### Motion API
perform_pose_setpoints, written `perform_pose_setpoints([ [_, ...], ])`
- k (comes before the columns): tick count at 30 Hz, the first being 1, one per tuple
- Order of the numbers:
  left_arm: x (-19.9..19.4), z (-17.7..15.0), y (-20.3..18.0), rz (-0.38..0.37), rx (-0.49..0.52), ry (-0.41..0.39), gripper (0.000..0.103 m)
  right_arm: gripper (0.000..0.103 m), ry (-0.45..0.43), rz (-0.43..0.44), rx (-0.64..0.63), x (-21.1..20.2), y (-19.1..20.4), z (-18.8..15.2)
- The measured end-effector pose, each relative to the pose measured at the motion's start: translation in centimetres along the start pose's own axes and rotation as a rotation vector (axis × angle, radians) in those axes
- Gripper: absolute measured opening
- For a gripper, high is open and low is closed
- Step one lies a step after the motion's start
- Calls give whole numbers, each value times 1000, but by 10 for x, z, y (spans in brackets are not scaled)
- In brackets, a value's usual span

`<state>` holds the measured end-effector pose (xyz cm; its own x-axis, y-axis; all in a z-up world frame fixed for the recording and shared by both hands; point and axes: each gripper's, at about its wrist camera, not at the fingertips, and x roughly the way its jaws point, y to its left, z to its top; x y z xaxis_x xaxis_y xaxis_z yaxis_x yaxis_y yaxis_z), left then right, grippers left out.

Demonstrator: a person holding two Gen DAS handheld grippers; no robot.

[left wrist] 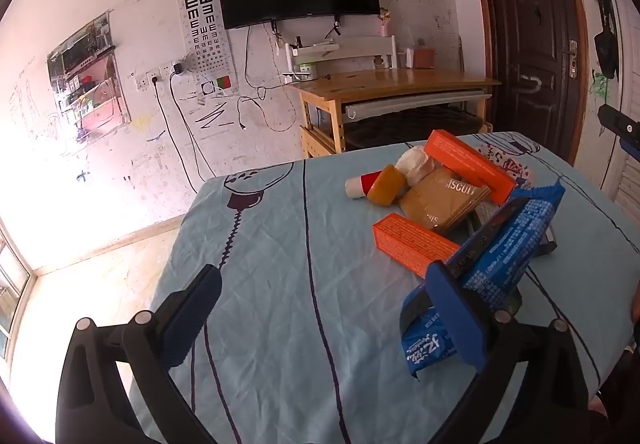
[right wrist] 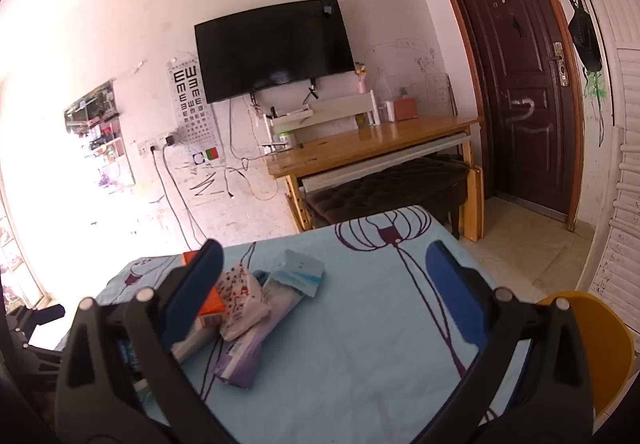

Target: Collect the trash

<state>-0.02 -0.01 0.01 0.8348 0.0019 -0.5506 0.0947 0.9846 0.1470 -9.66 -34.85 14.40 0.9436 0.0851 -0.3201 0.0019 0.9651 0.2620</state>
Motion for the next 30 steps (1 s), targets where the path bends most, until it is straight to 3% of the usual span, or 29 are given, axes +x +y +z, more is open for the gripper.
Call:
perform_pose_setpoints([
  [30, 0, 0, 0, -1, -2, -2, 97, 98, 3, -2, -4, 2, 1, -1],
])
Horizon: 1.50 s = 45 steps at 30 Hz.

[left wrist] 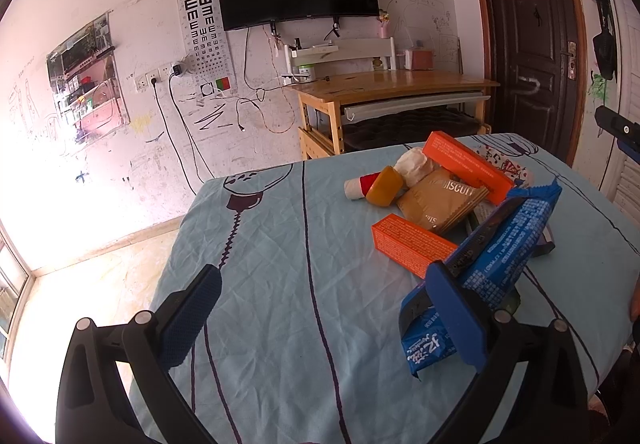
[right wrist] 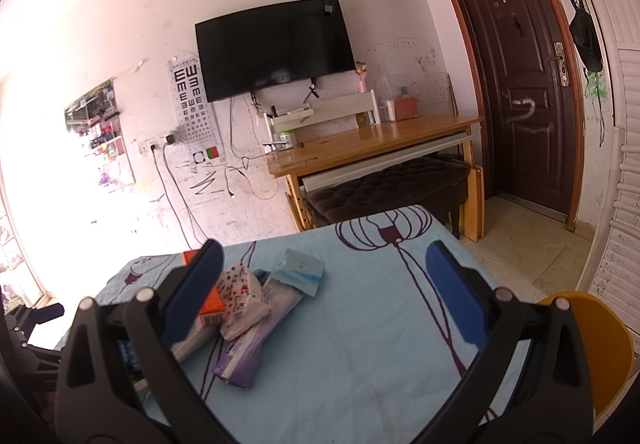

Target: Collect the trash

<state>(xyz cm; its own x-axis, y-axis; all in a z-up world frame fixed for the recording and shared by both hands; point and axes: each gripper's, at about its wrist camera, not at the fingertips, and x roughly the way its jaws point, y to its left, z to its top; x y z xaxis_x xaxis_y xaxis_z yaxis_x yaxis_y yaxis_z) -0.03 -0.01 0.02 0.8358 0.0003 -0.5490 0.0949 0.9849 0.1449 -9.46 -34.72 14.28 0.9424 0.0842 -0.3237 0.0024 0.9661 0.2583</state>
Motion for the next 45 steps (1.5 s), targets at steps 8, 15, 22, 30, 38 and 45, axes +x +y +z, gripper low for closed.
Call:
perform_pose_setpoints([
  [8, 0, 0, 0, 0, 0, -1, 97, 98, 0, 0, 0, 0, 0, 0],
  [15, 0, 0, 0, -1, -3, 0, 97, 98, 1, 0, 0, 1, 0, 0],
  [22, -5, 5, 0, 1, 0, -2, 97, 98, 1, 0, 0, 1, 0, 0],
  [30, -5, 4, 1, -1, -3, -2, 97, 98, 1, 0, 0, 1, 1, 0],
  [38, -5, 4, 0, -1, -2, -3, 97, 98, 2, 0, -1, 1, 1, 0],
  [45, -5, 3, 0, -1, -3, -4, 97, 98, 2, 0, -1, 1, 0, -1],
])
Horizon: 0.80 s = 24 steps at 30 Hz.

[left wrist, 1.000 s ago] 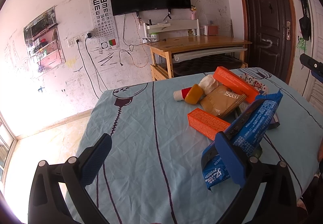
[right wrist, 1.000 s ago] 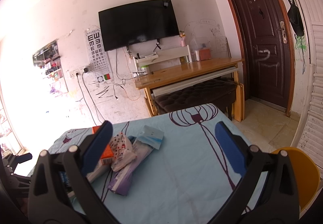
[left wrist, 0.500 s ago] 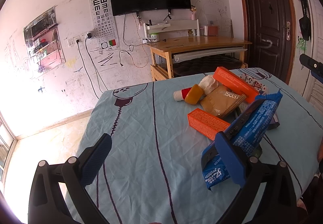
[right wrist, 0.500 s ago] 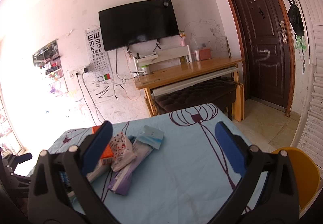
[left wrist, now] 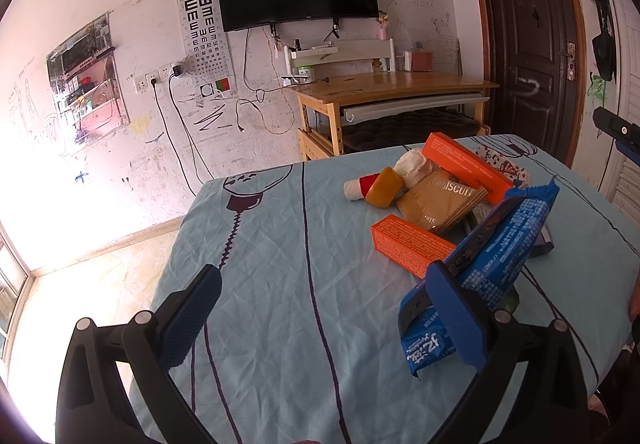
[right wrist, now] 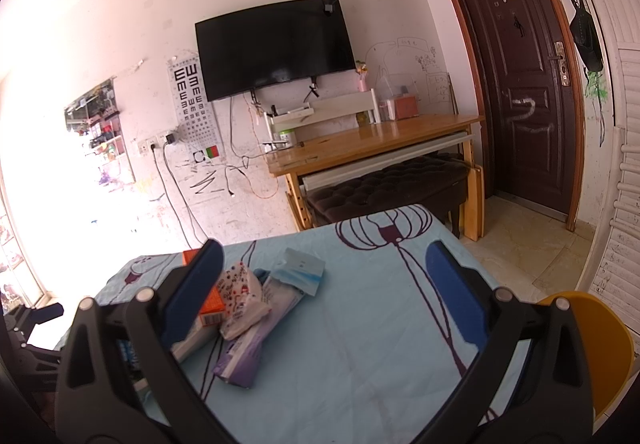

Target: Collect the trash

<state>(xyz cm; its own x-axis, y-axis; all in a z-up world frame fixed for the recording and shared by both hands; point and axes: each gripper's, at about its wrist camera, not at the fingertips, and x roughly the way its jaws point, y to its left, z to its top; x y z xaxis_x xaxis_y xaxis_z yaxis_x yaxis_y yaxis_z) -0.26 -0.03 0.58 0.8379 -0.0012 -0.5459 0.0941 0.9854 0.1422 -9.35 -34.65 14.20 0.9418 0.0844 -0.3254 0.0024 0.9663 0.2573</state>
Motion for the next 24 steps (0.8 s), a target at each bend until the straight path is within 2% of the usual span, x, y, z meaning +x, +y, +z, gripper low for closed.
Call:
perform_pose_setpoints([
  [17, -1, 1, -1, -10, -3, 1, 97, 98, 4, 0, 1, 2, 0, -1],
  [19, 1, 1, 0, -23, -11, 17, 97, 98, 37, 2, 5, 7, -1, 0],
  [21, 5, 2, 3, -83, -28, 60, 97, 98, 83, 14, 24, 15, -2, -4],
  [24, 8, 3, 7, -126, -99, 87, 97, 98, 186, 87, 29, 36, -3, -5],
])
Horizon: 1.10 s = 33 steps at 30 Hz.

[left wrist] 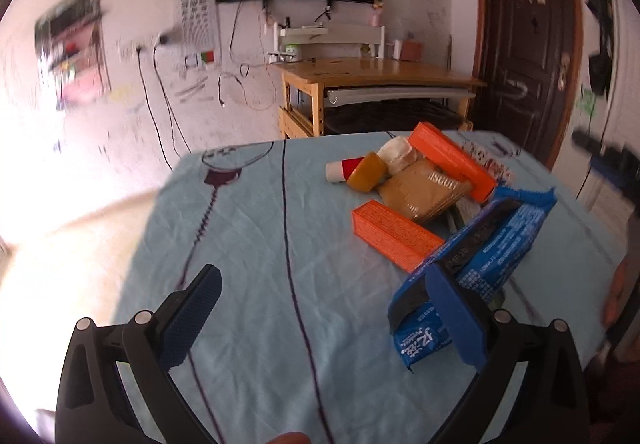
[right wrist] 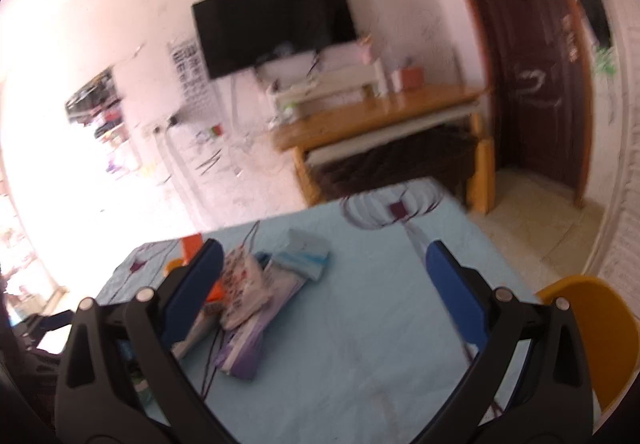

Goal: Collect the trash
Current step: 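Grasp the blue snack wrapper with the left tool while the right tool grasps an orange box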

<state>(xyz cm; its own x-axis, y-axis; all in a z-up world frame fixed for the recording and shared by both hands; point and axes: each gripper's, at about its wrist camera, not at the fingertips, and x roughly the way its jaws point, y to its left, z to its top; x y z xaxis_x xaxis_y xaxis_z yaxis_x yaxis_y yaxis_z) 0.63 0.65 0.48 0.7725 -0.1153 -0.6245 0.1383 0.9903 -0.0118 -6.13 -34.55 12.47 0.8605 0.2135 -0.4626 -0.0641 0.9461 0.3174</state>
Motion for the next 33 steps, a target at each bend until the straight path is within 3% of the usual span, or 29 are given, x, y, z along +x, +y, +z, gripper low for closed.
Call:
perform_pose_setpoints([
  [5, 2, 1, 3, -91, -87, 56, 96, 98, 130, 119, 68, 19, -4, -2],
  [9, -11, 5, -3, -150, -97, 27, 96, 98, 247, 214, 140, 32, -4, 0],
  [12, -25, 9, -15, -160, -48, -31, 96, 98, 291, 197, 79, 41, 11, 14],
  [17, -23, 8, -51, -177, 137, -27, 95, 98, 385, 225, -108, 62, 59, 42],
  [20, -11, 4, -60, -195, 169, 5, 79, 97, 427, 237, -191, 70, 85, 45],
  [21, -5, 4, -62, -192, 177, 19, 72, 91, 440, 243, -205, 73, 91, 43],
  [24, 1, 0, -64, -192, 198, 23, 69, 70, 506, 276, -231, 88, 107, 39],
  [28, 4, -3, -64, -195, 224, 27, 69, 67, 528, 237, -269, 101, 118, 32],
  [33, 6, -3, -53, -280, 193, 52, 69, 60, 567, 205, -284, 118, 121, 24],
])
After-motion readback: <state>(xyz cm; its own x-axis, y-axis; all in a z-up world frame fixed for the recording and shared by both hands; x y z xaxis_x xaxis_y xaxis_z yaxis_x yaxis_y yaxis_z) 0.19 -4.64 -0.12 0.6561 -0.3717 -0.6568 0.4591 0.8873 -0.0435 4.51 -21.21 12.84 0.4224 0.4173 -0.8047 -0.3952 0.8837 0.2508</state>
